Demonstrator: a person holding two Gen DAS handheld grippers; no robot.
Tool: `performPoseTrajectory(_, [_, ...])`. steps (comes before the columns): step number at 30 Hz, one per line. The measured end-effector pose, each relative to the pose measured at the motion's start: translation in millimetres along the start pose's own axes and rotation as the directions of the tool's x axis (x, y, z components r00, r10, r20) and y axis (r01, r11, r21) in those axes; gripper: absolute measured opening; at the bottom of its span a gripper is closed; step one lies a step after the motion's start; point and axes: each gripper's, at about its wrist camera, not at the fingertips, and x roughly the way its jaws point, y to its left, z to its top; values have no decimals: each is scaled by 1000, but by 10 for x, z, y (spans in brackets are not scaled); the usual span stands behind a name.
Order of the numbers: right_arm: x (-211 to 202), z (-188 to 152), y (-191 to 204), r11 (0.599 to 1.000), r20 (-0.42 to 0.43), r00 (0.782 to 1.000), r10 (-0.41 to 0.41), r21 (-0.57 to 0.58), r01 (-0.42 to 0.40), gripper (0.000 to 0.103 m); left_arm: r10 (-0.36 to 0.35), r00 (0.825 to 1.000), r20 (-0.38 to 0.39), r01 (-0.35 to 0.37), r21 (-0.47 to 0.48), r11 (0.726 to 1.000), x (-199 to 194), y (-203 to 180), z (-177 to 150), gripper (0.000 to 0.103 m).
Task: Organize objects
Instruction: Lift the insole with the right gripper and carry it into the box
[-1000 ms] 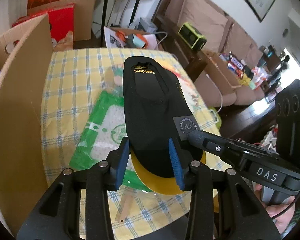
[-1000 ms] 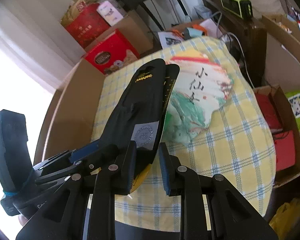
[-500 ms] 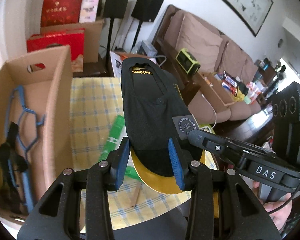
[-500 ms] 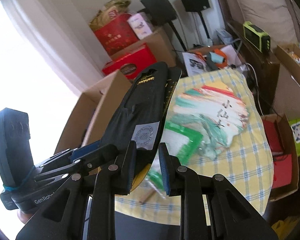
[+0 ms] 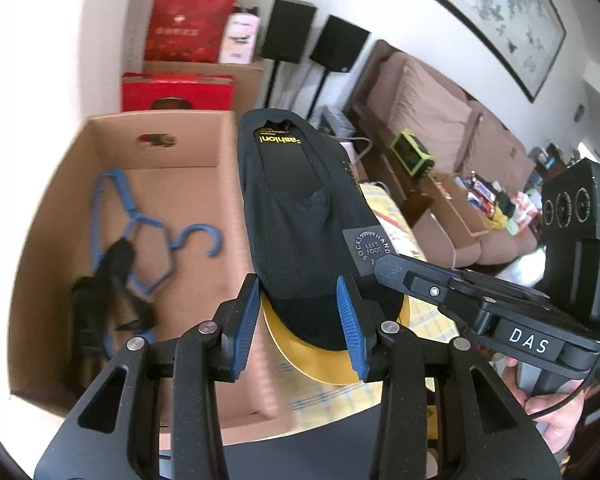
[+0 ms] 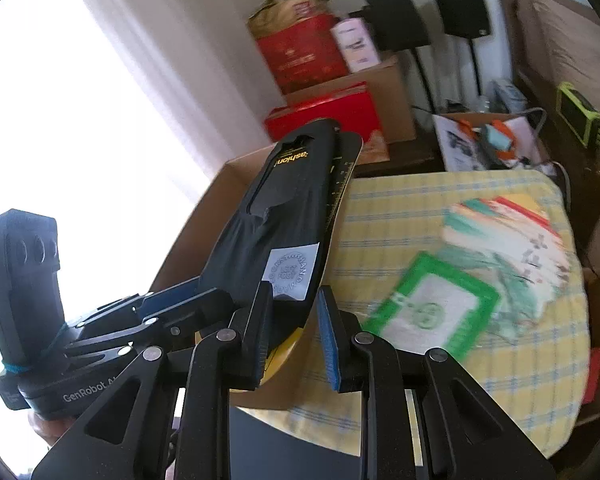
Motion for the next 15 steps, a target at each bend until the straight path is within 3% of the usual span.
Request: performPoseTrajectory(15, [702,-109,585,994,-99,995,-29,-110,18,22,54,998,-40,-57,-80,995,-67,844,-202,36])
